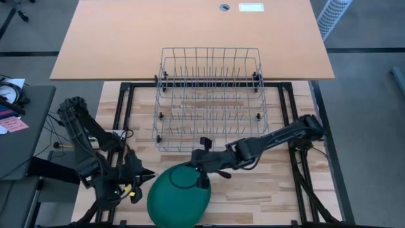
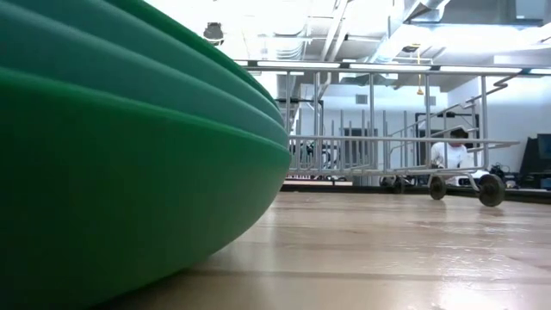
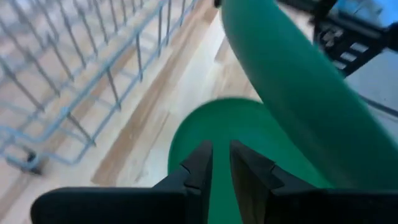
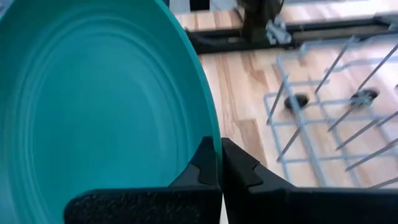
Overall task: Sort dishes
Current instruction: Put the dark blue plate in the dish rack
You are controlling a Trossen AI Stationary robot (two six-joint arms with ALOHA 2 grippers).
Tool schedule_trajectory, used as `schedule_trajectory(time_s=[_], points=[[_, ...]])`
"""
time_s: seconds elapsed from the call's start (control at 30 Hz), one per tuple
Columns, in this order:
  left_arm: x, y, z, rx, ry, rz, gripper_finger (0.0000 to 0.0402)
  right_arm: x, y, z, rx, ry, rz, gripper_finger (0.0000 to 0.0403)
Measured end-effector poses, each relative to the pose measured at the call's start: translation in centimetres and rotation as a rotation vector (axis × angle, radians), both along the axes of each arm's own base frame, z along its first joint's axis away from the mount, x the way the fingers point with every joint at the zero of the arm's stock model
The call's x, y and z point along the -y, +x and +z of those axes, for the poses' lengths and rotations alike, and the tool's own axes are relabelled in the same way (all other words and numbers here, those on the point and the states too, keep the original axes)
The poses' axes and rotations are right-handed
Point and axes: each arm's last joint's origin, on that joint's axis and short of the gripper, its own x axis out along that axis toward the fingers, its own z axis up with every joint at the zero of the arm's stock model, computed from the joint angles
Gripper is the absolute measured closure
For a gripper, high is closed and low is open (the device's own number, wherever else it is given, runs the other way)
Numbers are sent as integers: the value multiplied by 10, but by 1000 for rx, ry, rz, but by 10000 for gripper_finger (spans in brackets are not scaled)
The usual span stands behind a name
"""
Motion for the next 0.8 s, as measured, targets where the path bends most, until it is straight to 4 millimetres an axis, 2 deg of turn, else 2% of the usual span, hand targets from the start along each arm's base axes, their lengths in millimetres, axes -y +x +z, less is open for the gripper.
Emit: schedule_trajectory(time_s=[0.23,0.4,0.67,0.8], points=[[9,-18,24,216,168,-25,350,10,-27,45,106,-6,26,403],[15,-36,42,400,301,-5,350,18,-48,68,128,-38,47,403],[22,-53,44,463,312,-39,350,31,-99,97,67,-72,31,403],[26,-51,40,451,359,-50,350,27,-110,93,64,-89,-53,400]])
